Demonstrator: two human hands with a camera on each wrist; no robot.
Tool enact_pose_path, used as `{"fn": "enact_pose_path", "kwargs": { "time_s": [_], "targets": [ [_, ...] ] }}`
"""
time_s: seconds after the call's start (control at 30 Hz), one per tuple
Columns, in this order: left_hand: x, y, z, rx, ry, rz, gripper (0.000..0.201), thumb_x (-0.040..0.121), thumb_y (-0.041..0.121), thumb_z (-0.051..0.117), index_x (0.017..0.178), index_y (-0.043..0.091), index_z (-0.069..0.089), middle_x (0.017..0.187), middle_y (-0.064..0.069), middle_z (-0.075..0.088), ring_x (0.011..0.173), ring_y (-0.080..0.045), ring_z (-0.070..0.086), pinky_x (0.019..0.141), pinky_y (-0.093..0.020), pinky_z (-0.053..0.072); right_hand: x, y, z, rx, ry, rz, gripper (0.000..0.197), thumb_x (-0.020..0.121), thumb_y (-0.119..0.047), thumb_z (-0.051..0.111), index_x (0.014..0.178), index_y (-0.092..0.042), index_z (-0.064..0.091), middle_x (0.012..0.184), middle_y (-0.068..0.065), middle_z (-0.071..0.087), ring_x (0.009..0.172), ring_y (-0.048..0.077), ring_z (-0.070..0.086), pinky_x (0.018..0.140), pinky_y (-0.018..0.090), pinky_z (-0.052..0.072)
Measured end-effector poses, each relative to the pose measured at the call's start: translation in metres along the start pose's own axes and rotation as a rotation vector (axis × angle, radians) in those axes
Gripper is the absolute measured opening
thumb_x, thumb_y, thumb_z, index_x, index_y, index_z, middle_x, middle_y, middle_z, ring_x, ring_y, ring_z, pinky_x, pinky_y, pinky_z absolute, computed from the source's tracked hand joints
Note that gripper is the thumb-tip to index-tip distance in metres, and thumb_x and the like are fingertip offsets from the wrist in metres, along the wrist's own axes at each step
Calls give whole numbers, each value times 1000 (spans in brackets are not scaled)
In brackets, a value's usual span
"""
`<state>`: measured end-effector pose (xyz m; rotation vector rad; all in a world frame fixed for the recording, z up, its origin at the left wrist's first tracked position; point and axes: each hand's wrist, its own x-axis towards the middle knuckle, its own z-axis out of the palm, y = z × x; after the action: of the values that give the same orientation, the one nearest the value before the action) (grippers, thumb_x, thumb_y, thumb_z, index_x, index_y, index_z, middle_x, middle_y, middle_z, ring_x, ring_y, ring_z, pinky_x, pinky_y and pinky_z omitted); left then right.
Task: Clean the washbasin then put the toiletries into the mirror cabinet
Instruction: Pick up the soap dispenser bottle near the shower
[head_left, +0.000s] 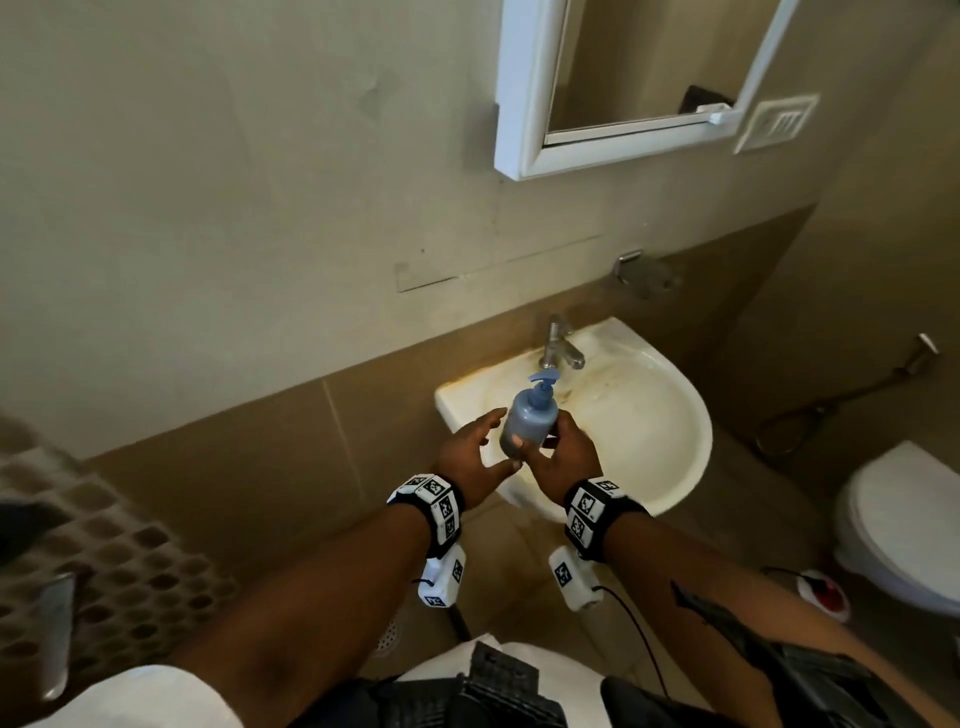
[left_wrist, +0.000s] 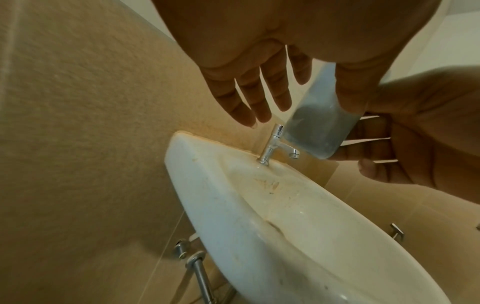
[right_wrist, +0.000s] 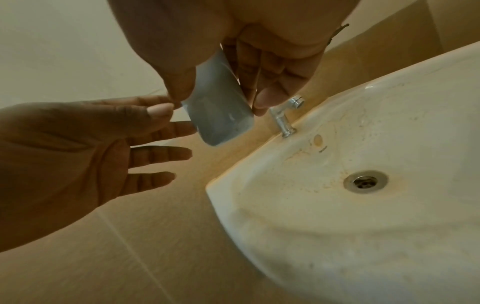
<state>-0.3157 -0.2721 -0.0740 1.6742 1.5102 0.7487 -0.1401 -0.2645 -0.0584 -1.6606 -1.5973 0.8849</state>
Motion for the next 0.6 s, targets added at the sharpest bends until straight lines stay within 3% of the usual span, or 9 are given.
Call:
{"fn": "enact_pose_path", "kwargs": {
  "time_s": [0.1,0.2,0.37,0.53,0.6],
  "targets": [
    [29,4,3,-11,-25,17,83,85,42,80,155,35,35,148,7,52,128,-16,53,105,-35,47,31,5,-10,-13,19,49,65,80,-38,80,135,-22,49,122,-1,66,108,20,64,83,27,47],
    [52,5,3,3,-33,22,83,85,43,79,154,37,35,149,6,52,130,-17,52,106,-39,48,58,7,-9,-49,11,79,65,80,-38,80,135,-22,49,124,2,66,110,23,64,85,28,47],
    [98,-3,-7,31,-61,-19,90,87,43,78,159,35,25,157,4,43,138,-18,47,110,-32,41,119,11,8,-95,-44,59,65,80,-43,79,133,-26,47,124,3,67,111,27,64,93,39,52],
    [127,-6,-4,95,-80,-107,94,89,45,75,162,32,17,162,4,36,144,-20,41,115,-31,34,163,15,14,-112,-130,21,67,80,-44,79,136,-26,47,129,2,65,116,27,62,98,42,51],
    [141,-7,0,108,-80,-156,96,89,46,74,162,30,15,163,3,34,146,-21,39,117,-32,33,183,20,14,-144,-166,-8,66,83,-39,78,138,-26,46,131,3,63,118,27,61,101,37,48]
  ]
}}
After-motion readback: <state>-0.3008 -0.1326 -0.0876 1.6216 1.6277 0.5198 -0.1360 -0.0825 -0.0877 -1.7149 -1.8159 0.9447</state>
